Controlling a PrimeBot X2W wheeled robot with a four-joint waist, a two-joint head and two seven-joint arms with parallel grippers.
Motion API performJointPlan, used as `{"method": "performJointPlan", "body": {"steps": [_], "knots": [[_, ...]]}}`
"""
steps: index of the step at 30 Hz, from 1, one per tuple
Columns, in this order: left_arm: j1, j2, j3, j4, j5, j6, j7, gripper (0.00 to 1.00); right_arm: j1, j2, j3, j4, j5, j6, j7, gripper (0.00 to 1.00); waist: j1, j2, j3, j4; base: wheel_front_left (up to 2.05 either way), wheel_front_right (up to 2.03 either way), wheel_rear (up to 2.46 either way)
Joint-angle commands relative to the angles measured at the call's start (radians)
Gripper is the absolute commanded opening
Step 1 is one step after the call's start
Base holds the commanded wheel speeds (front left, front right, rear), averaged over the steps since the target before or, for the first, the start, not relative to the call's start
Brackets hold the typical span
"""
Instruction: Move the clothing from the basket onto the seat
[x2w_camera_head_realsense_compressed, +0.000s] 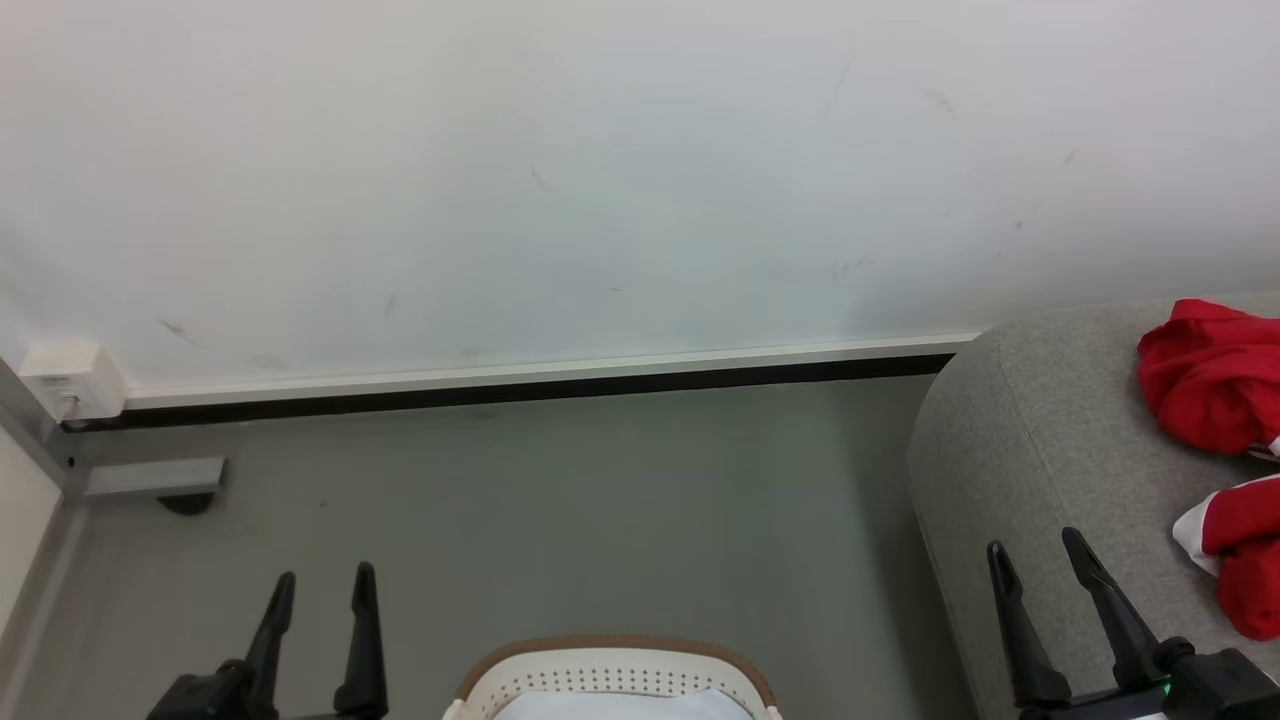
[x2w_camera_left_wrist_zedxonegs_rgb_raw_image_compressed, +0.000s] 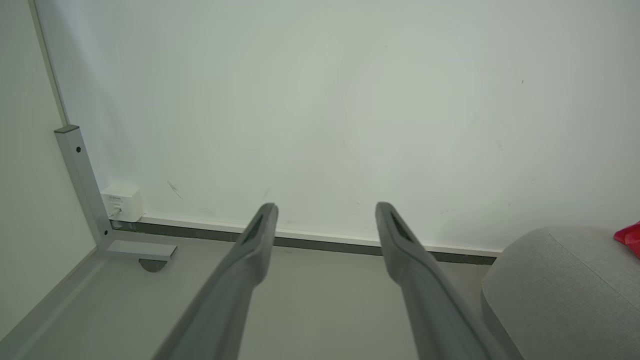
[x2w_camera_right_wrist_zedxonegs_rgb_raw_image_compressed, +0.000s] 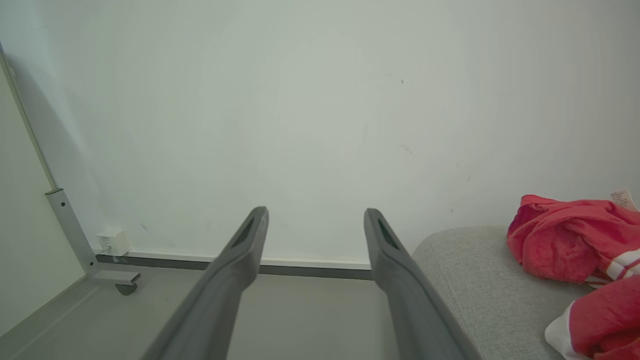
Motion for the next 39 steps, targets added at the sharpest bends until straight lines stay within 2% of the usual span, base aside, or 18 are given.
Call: {"method": "performJointPlan", "body": {"steps": [1,16,17,23,39], "knots": [[0.003,0.002,0.008,0.006,0.011,-0.003,0.000,1.00,-0.004,-0.004,-0.006,0.003,0.005,-0.003,-0.003,1.00,0.0000,-0.0001,0.001,0.001,0.00,0.00,0.00],[0.001,0.001,0.004,0.027,-0.011,-0.009,0.000,1.00,-0.024,-0.015,0.005,0.021,0.008,-0.003,-0.003,1.00,0.0000,-0.0001,0.012,0.002,0.00,0.00,0.00],[0.000,-0.002,0.000,0.029,-0.008,-0.007,0.000,0.00,-0.020,-0.005,0.006,0.020,0.003,0.000,0.000,0.00,0.0000,-0.0001,0.012,0.002,0.00,0.00,0.00],[-0.014,-0.005,0.012,0.060,-0.063,-0.009,0.025,0.00,-0.010,0.004,0.001,0.034,0.060,0.000,0.013,0.00,0.0001,-0.0001,0.012,0.004,0.00,0.00,0.00],[-0.033,-0.003,0.021,0.058,-0.356,-0.025,0.096,0.00,-0.033,0.008,-0.041,0.054,0.340,0.000,0.079,0.00,0.0001,-0.0001,0.013,0.016,0.00,0.00,0.00]]}}
